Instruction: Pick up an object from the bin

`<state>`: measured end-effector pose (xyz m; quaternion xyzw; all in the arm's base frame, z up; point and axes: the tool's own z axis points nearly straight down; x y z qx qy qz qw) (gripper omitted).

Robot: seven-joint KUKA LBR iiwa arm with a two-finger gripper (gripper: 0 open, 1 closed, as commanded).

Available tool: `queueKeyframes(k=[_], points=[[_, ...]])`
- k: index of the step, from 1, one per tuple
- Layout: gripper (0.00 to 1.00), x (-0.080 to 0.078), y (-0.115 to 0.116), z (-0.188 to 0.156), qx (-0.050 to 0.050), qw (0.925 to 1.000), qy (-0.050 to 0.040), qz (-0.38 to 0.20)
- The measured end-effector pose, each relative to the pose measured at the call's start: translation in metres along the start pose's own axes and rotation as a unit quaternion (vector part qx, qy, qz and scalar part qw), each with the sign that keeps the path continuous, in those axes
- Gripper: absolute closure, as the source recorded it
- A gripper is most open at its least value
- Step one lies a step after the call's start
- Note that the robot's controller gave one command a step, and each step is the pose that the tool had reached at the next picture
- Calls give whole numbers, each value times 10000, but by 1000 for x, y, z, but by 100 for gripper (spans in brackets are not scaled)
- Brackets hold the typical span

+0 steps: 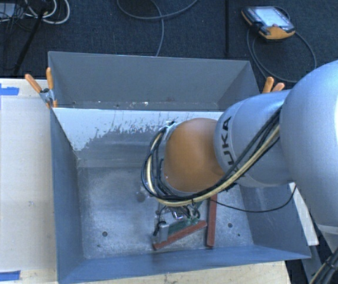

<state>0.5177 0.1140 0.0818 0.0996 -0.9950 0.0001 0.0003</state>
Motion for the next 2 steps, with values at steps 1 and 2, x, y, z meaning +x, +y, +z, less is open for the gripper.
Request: queueKeyframes(k=[1, 2], points=[[0, 29, -17, -7, -3, 9968, 14, -803], [100, 38, -38, -9, -6, 9879, 4, -1553]])
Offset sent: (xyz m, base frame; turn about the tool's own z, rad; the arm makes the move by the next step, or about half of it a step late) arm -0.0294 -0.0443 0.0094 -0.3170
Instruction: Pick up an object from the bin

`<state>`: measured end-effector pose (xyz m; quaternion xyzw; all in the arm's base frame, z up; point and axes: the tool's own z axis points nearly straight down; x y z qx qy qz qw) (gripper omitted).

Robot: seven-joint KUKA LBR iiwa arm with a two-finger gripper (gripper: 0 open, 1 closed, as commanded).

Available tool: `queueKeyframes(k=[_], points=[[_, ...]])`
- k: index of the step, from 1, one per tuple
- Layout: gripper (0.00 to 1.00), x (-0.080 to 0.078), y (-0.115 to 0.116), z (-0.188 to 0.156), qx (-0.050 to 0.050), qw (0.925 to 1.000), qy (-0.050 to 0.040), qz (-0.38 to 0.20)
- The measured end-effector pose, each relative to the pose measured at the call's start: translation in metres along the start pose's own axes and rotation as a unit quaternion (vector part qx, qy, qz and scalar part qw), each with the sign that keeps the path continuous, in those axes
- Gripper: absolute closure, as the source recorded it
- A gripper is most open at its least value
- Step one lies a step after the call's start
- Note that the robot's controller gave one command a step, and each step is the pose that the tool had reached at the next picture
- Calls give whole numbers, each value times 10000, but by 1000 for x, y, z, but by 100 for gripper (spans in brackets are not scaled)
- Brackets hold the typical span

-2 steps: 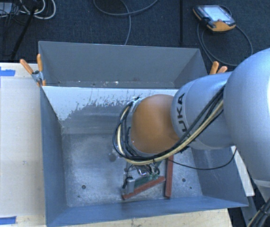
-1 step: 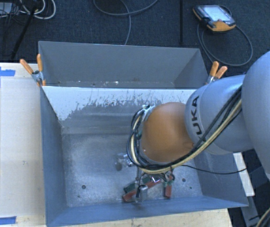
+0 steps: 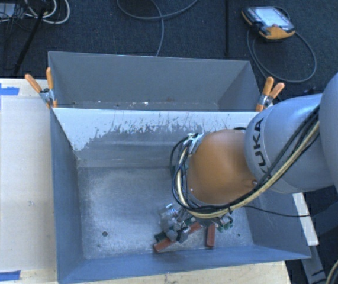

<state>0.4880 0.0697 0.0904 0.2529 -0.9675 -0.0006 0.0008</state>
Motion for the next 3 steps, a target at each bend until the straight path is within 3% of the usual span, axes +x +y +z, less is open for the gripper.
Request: queueKeyframes(k=[1, 3], points=[[0, 0, 0, 0, -1, 10000, 1, 6], [0, 0, 0, 0, -1, 10000, 1, 3]])
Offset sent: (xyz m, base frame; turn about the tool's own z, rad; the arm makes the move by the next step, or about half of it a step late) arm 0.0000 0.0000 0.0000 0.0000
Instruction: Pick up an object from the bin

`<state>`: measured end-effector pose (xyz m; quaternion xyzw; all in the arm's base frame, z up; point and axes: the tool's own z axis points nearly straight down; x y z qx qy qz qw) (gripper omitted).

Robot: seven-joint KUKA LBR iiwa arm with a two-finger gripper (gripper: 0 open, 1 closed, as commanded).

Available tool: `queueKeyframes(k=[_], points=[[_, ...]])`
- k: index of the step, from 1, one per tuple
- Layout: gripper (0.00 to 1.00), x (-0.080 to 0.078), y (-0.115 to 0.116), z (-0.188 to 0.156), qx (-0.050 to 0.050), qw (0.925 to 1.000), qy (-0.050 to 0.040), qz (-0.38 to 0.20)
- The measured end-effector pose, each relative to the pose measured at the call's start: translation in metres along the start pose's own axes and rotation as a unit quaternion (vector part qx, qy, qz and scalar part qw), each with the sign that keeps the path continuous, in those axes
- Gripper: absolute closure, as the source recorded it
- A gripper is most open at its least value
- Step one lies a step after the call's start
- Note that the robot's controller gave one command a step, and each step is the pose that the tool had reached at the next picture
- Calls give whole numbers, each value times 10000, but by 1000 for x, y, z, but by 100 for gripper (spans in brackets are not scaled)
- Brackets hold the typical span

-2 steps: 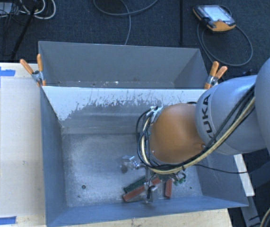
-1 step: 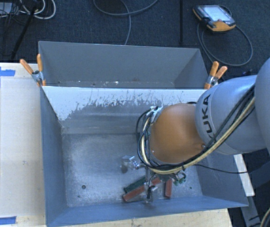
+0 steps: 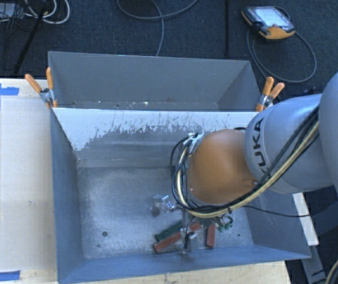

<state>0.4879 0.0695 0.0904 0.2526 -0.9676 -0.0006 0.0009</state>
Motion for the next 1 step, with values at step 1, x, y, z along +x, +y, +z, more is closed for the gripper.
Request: queueKeyframes(k=[1], points=[[100, 18, -36, 15, 18, 9965, -54, -832]])
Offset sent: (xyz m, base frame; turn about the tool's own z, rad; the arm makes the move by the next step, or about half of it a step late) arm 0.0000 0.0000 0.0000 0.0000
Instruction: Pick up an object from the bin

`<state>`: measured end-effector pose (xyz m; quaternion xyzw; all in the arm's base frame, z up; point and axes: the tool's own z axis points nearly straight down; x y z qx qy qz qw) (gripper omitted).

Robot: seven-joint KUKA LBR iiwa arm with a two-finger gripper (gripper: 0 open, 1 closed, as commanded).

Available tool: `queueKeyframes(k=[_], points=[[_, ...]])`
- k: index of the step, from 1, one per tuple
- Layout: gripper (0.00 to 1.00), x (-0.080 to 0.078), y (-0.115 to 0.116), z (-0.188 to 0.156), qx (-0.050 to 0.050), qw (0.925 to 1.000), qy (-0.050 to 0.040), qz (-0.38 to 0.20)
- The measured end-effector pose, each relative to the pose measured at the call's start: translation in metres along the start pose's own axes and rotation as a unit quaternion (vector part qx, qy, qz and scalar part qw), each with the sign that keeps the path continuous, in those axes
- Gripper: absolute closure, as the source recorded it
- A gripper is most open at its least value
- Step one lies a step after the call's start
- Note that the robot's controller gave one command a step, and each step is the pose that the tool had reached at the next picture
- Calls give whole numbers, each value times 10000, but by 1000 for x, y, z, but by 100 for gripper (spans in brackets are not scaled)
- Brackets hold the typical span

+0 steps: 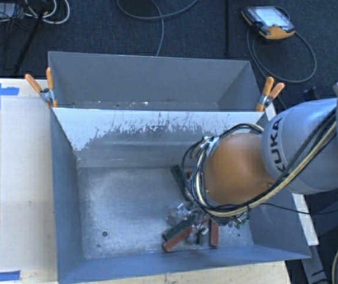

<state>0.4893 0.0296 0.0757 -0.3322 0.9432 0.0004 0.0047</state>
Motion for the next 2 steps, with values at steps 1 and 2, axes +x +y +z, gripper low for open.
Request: queueKeyframes(k=[1, 2], points=[[100, 0, 0, 0, -1, 10000, 0, 4], [100, 13, -31, -138, -19, 9999, 41, -136]])
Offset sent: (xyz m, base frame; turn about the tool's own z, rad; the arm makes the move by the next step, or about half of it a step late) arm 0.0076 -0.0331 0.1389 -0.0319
